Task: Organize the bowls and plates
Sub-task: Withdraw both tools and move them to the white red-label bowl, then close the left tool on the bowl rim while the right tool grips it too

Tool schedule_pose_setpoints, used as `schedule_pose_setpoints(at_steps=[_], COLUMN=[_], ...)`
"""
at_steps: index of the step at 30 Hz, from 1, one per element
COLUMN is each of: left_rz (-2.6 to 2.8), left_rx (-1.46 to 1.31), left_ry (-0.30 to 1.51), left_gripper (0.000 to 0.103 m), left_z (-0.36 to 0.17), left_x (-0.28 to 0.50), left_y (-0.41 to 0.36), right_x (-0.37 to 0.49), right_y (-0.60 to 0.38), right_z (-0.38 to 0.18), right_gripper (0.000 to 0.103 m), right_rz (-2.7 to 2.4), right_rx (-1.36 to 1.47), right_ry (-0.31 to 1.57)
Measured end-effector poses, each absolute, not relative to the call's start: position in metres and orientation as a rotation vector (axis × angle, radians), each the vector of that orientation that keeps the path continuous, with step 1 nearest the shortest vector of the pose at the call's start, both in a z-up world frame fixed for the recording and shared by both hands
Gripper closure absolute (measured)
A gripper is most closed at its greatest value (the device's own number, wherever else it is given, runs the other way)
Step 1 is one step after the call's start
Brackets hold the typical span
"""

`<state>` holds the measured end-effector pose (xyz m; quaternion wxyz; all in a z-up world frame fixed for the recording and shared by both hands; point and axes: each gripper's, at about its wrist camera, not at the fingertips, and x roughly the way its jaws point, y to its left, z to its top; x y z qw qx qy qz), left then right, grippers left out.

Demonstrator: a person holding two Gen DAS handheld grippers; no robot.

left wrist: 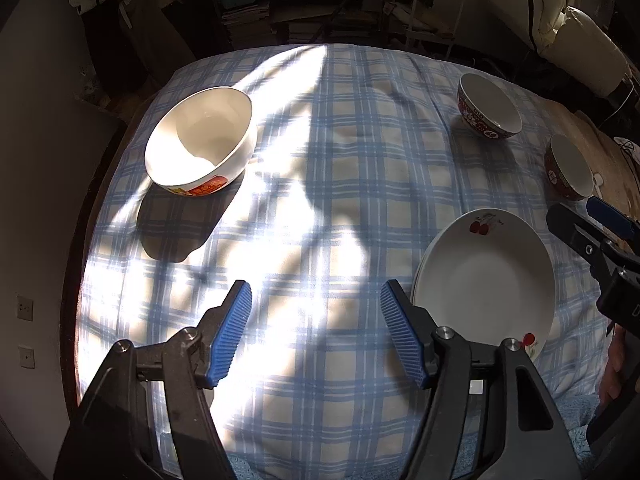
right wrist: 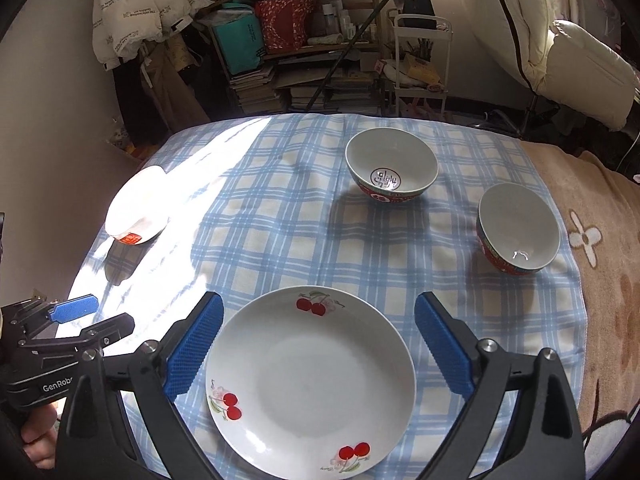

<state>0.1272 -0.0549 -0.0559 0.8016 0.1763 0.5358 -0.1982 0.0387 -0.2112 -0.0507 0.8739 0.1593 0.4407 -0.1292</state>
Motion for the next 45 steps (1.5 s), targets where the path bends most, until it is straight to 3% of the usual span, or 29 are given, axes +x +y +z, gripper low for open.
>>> schedule_pose_setpoints(at_steps=[5,22,34,37,39,44,45], left_rz=[-0.382,-0.255,-0.228,-0.25,-0.254,-0.267,-0.268], left_rx=[0.403,0.256,0.162,0.134,0.127,0.117,0.106], left_ry=[1.078,1.093,1.146,1.173,1.18,1.213,1.214], left_gripper=[0.021,0.021,0.021,0.022,0.026,0.069,0.071], left_z=[-0.04,-0.035,-0.078,-0.091,-0.098,-0.116,-0.118], left_x=[0.148,0.262,0.33,0.338,0.343,0.349,0.35], left_y=[-0.044,0.032,0.055,0.057,0.057,0.055,0.055], right_x=[0.062,0.164,0.237,0.251,0.26,0.278,0.281], right_y=[-0.202,-0.153,-0.115,-0.107,-0.102,-0.094,-0.095], right_z=[-0.044,-0.039,-0.066,-0.078,-0.087,-0.106,-0.109], right_gripper=[0.001,0.001,0.002,0.007,0.011,0.032,0.036], right_rz=[-0.249,-0.102,-0.053,-0.026,-0.008,0.034,0.043], right_rx=[0.305,0.245,0.215,0.227,0.246,0.295,0.316], right_ry=[0.92,0.904,0.938,0.955,0.976,1.012,1.023])
